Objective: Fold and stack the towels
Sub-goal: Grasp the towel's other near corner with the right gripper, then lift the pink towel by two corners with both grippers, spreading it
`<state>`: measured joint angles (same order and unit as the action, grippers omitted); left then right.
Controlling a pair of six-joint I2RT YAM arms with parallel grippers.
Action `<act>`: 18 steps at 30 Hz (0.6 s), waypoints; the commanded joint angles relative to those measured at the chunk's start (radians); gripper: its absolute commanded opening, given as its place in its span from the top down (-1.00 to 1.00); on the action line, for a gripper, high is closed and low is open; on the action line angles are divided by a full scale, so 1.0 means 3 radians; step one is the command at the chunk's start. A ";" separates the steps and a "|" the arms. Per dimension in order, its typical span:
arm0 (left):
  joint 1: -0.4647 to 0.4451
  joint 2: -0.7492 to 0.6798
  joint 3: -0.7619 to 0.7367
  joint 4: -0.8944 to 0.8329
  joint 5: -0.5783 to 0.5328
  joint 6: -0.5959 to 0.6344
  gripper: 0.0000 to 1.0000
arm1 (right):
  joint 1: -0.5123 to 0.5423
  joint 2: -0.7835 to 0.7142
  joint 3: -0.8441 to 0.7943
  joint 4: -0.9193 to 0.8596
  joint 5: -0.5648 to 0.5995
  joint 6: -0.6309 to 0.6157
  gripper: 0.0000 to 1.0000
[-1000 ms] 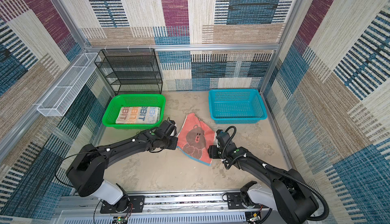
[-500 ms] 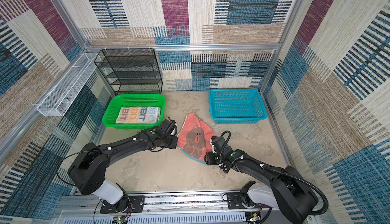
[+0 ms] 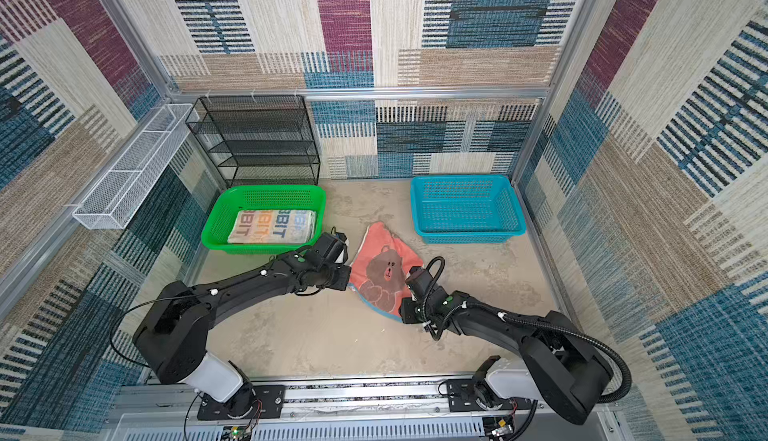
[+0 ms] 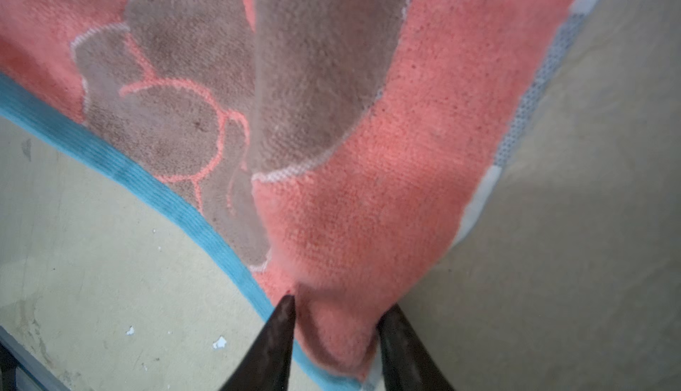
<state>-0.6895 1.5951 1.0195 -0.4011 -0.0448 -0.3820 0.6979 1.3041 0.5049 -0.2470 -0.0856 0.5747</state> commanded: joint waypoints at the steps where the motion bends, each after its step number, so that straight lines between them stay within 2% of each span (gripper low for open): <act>1: 0.0003 -0.0039 -0.0008 0.0109 0.0077 0.0090 1.00 | 0.0029 0.0099 -0.0001 -0.0241 0.0015 0.0073 0.49; 2: 0.0003 -0.0037 -0.0014 0.0115 0.0083 0.0092 1.00 | 0.0031 0.0106 0.0007 -0.0226 0.0002 0.0069 0.59; 4: 0.0003 -0.0040 -0.0011 0.0115 0.0078 0.0097 1.00 | 0.0034 0.0087 0.0021 -0.0197 0.0008 0.0068 0.92; 5: 0.0003 -0.0043 -0.0001 0.0115 0.0073 0.0102 1.00 | 0.0031 0.0059 0.0029 -0.0199 0.0034 0.0072 1.00; 10: 0.0003 -0.0118 0.0001 0.0104 0.0022 0.0132 1.00 | 0.0031 -0.0233 0.0163 -0.0315 0.0279 0.0041 1.00; 18: 0.0008 -0.0492 0.0194 0.0039 -0.0012 0.0263 1.00 | 0.0028 -0.0548 0.0652 -0.0516 0.0739 -0.0290 1.00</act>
<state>-0.6876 1.4849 1.0565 -0.3859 -0.0296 -0.3428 0.7067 1.1557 0.6582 -0.3798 0.0502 0.5407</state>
